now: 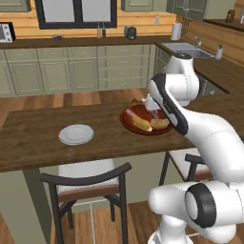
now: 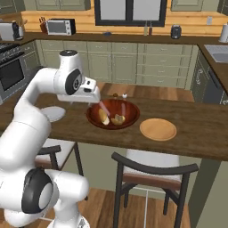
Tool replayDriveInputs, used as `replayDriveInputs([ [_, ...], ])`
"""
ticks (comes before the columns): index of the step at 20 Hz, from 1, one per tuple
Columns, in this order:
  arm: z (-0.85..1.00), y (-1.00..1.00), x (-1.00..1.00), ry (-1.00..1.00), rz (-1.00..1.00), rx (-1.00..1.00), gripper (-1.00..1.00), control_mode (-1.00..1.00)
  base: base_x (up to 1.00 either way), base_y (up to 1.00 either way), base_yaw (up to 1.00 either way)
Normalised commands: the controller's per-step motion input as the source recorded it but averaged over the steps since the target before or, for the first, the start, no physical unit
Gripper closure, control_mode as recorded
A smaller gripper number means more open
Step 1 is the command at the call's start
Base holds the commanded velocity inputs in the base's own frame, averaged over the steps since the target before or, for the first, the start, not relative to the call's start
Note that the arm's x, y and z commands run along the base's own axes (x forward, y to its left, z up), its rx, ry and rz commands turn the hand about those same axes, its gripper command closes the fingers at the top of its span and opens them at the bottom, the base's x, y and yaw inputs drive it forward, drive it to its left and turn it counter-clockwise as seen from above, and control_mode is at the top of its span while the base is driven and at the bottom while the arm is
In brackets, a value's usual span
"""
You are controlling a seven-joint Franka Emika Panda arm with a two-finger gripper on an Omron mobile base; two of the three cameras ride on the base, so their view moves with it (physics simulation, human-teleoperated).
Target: Place one bun and one sausage from the bowl on each plate.
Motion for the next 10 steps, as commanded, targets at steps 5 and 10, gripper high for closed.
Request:
replayDriveInputs([
  [5, -0.55, -0.12, 0.85, 0.00, 0.00, -0.09, -1.00, -1.00, 0.00, 0.00, 0.00],
  [10, -0.82, 0.00, 0.59, 0.00, 0.02, -0.07, -1.00, -1.00, 0.00, 0.00, 0.00],
])
